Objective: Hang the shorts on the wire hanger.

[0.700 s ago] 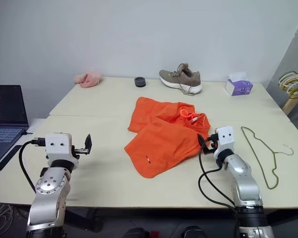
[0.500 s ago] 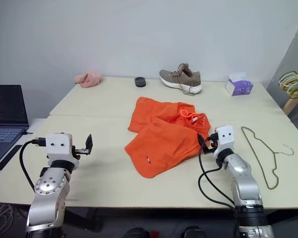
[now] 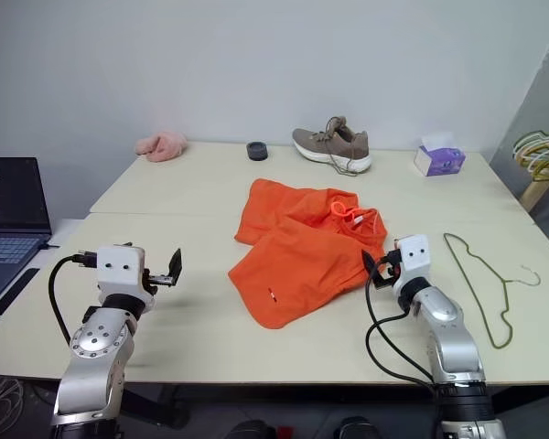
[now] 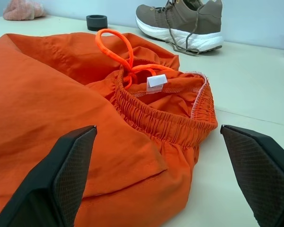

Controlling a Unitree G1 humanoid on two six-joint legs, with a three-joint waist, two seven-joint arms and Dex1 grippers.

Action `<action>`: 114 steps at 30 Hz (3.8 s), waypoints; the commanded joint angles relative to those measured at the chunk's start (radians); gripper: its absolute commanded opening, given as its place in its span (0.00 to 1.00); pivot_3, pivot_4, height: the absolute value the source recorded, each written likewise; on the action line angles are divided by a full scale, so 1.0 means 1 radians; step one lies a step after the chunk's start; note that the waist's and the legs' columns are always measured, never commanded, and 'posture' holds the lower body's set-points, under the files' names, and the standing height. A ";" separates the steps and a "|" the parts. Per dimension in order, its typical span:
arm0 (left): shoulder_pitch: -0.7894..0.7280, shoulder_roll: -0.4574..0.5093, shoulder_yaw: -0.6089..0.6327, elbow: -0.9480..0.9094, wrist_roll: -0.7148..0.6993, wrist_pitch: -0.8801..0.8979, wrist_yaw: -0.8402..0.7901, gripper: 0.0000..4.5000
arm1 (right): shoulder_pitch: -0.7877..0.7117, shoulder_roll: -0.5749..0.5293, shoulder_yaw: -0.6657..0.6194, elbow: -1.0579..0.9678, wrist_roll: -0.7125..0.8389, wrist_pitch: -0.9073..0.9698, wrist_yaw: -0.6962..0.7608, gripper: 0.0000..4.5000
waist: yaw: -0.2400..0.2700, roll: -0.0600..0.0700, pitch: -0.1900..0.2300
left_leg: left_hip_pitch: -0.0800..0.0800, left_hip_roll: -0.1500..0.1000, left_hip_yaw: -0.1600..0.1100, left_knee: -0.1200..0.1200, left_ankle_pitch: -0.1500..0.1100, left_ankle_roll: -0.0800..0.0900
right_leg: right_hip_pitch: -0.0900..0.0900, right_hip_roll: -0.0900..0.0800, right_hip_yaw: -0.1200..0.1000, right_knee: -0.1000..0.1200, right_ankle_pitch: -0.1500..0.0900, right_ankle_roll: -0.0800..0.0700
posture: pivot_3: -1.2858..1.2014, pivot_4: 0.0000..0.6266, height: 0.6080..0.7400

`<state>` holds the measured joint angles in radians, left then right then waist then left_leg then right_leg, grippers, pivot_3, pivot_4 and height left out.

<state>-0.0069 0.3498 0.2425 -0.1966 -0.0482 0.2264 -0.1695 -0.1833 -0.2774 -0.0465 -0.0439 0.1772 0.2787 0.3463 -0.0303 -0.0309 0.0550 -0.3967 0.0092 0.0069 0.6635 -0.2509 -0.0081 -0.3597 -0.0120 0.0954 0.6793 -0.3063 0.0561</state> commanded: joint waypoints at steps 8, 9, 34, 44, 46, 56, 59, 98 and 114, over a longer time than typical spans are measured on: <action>-0.022 0.056 -0.147 -0.068 -0.135 0.024 -0.297 1.00 | 0.021 -0.044 0.005 -0.110 0.034 0.024 0.077 0.99 | -0.004 0.001 0.000 | 0.000 0.000 0.001 0.000 0.000 0.000 | 0.000 0.000 0.000 0.000 -0.001 -0.001 | 0.50 0.03 1.00; -0.026 0.066 -0.180 -0.078 -0.151 0.044 -0.340 1.00 | 0.031 -0.058 0.010 -0.133 0.044 0.034 0.105 0.99 | -0.005 0.001 0.001 | 0.000 0.000 0.001 0.000 0.000 0.000 | 0.000 0.000 0.000 -0.001 -0.001 -0.001 | 0.50 0.03 1.00; -0.176 0.239 -0.568 0.103 -0.048 0.178 -0.686 1.00 | 0.221 -0.433 0.034 -0.488 0.259 0.282 0.467 0.99 | -0.096 0.005 0.012 | 0.003 0.003 0.000 -0.001 0.000 0.000 | 0.003 0.002 0.002 -0.003 -0.007 0.001 | 0.44 0.07 1.00; -0.136 0.254 -0.510 0.102 -0.047 0.224 -0.622 0.59 | 0.186 -0.438 0.063 -0.498 0.251 0.258 0.496 1.00 | -0.118 0.005 0.012 | 0.012 0.003 -0.002 -0.002 0.000 0.000 | 0.007 -0.002 0.003 -0.002 -0.007 0.001 | 0.45 0.05 1.00; -0.139 0.256 -0.497 0.110 -0.039 0.213 -0.603 0.46 | 0.179 -0.446 0.072 -0.494 0.240 0.249 0.506 1.00 | -0.118 0.005 0.012 | 0.014 0.003 -0.002 -0.002 0.000 0.000 | 0.007 -0.002 0.003 -0.003 -0.007 0.001 | 0.45 0.05 1.00; -0.157 0.263 -0.365 0.095 -0.077 0.185 -0.537 0.00 | 0.151 -0.461 0.078 -0.464 0.231 0.231 0.526 1.00 | -0.117 0.004 0.015 | 0.012 0.003 -0.003 -0.003 0.000 0.000 | 0.007 -0.002 0.002 -0.003 -0.008 0.000 | 0.45 0.05 1.00; -0.156 0.271 -0.328 0.091 -0.077 0.179 -0.529 0.00 | 0.143 -0.459 0.085 -0.453 0.225 0.223 0.531 1.00 | -0.112 0.004 0.015 | 0.006 0.003 -0.003 -0.003 0.000 0.000 | 0.006 -0.003 0.001 -0.003 -0.008 0.000 | 0.46 0.05 1.00; -0.163 0.504 0.055 0.145 -0.251 0.171 -0.660 0.00 | -0.543 -0.018 0.651 0.448 -0.745 -0.506 0.133 1.00 | -0.112 0.004 0.016 | -0.003 0.001 -0.005 -0.002 -0.003 -0.005 | -0.009 -0.006 -0.005 0.005 -0.005 -0.002 | 0.49 0.04 1.00; -0.120 0.544 -0.008 0.187 -0.193 0.092 -0.723 0.00 | -0.612 -0.118 0.576 0.505 -0.728 -0.570 0.168 0.00 | -0.114 0.004 0.015 | -0.004 0.001 -0.006 -0.002 -0.003 -0.005 | -0.009 -0.007 -0.006 0.007 -0.005 -0.002 | 0.48 0.04 1.00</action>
<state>-0.1296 0.8667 0.2484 0.0042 -0.2544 0.3470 -0.8650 -0.7725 -0.3621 0.5794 0.5479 -0.5934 -0.2672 0.4688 -0.1445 -0.0270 0.0704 -0.4004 0.0098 0.0008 0.6617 -0.2535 -0.0131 -0.3686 -0.0186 0.0899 0.6865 -0.3109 0.0541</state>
